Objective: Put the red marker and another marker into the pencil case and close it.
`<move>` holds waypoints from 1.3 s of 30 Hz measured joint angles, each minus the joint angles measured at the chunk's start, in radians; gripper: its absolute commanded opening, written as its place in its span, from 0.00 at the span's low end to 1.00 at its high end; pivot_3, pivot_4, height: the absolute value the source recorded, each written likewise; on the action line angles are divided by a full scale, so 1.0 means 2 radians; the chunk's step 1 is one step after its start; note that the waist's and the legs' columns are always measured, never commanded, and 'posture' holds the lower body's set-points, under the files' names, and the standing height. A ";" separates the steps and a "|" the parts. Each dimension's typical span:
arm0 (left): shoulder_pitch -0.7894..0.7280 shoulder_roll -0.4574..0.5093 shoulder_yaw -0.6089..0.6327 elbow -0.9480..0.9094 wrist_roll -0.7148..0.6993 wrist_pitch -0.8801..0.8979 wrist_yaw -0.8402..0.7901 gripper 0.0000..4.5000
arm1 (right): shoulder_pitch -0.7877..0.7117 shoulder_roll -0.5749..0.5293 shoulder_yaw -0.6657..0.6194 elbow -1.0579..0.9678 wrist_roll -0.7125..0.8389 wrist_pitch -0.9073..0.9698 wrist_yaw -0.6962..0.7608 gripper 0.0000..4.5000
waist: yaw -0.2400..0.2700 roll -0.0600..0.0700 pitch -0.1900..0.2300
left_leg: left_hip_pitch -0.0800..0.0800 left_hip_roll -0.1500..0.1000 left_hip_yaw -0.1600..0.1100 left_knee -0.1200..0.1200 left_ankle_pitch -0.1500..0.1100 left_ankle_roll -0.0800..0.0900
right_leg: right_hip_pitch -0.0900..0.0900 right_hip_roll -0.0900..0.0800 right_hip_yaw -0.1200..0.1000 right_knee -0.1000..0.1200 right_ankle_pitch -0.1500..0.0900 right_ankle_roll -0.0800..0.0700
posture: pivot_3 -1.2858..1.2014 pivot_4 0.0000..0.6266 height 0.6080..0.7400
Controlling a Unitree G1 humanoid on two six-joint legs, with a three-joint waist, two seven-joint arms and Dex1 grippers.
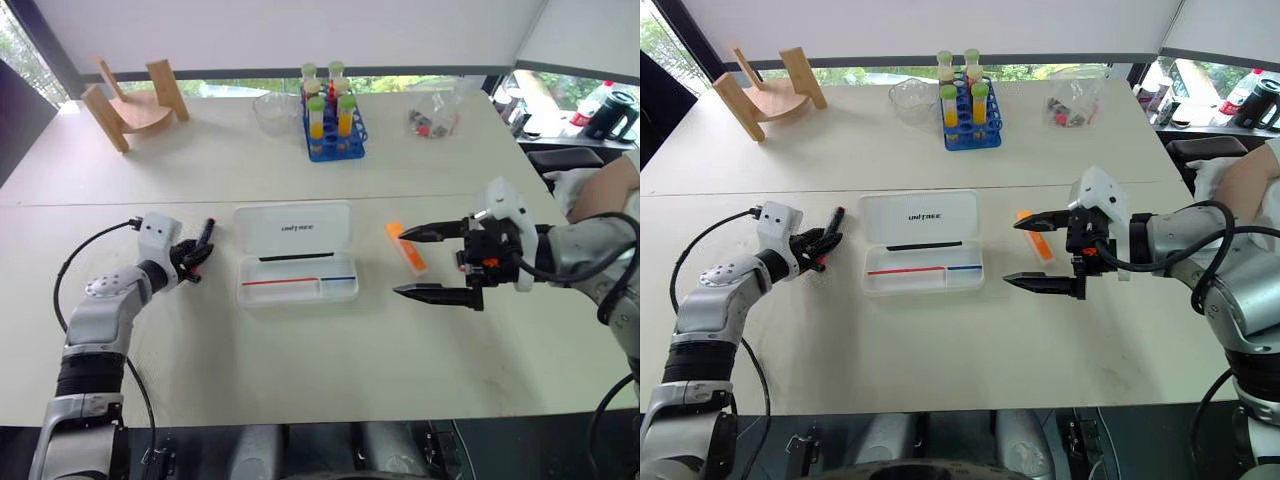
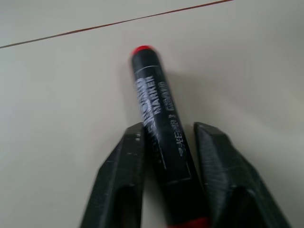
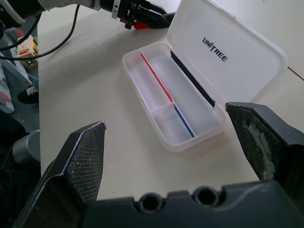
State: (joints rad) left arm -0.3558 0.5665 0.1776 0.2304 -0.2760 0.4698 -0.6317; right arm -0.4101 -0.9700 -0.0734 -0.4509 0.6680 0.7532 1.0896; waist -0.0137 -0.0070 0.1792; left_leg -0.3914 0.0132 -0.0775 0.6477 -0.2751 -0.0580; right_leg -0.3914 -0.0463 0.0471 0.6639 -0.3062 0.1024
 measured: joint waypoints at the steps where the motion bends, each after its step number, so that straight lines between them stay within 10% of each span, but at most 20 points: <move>1: 0.002 0.004 0.000 -0.001 0.000 0.001 -0.004 0.07 | 0.000 -0.001 -0.003 -0.002 0.003 0.001 0.000 1.00 | -0.001 0.000 0.000 | 0.000 0.000 0.000 0.000 0.000 0.000 | 0.000 0.000 0.000 0.000 0.000 0.000 | 0.52 0.24 1.00; 14: 0.047 0.172 0.098 -0.252 -0.234 0.114 -0.221 0.07 | 0.010 -0.009 -0.014 -0.003 0.006 -0.002 -0.002 1.00 | 0.002 -0.001 0.003 | 0.000 0.000 0.000 0.000 0.000 -0.001 | 0.000 -0.001 0.000 -0.001 0.000 0.000 | 0.52 0.24 1.00; 24: -0.130 0.075 -0.185 -0.093 -0.026 -0.074 -0.274 0.07 | 0.012 -0.008 -0.021 -0.012 0.006 -0.001 -0.026 1.00 | -0.003 -0.001 0.003 | -0.001 0.000 0.001 0.000 0.000 -0.001 | -0.001 0.000 0.001 0.000 0.000 0.000 | 0.52 0.24 1.00; 29: -0.153 0.033 -0.229 0.005 0.036 -0.154 -0.291 0.07 | 0.026 -0.008 -0.033 -0.028 0.009 0.004 -0.042 1.00 | -0.001 -0.001 0.004 | -0.003 0.000 0.001 0.000 0.000 0.000 | -0.003 0.001 0.001 0.000 0.000 0.000 | 0.52 0.24 1.00; 37: -0.176 0.014 -0.232 0.042 0.057 -0.180 -0.303 0.96 | 0.038 -0.008 -0.041 -0.040 0.018 0.009 -0.058 1.00 | 0.000 -0.001 0.004 | -0.003 0.000 0.000 0.001 0.000 -0.001 | -0.003 0.000 0.001 0.000 0.000 0.000 | 0.52 0.24 1.00; 39: -0.169 0.015 -0.220 0.024 0.044 -0.155 -0.303 0.99 | 0.037 -0.008 -0.038 -0.040 0.015 0.012 -0.066 1.00 | -0.002 -0.001 0.004 | -0.003 0.000 0.000 0.001 0.000 -0.001 | -0.003 0.000 0.001 0.000 0.000 0.000 | 0.52 0.24 1.00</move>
State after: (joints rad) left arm -0.6945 0.5964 -0.2627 0.2790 -0.1871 0.1595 -1.2384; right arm -0.3353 -0.9850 -0.1500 -0.5300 0.6988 0.7777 0.9576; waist -0.0171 -0.0100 0.1868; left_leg -0.3983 0.0128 -0.0768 0.6493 -0.2743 -0.0590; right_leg -0.3974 -0.0456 0.0483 0.6645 -0.3058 0.1032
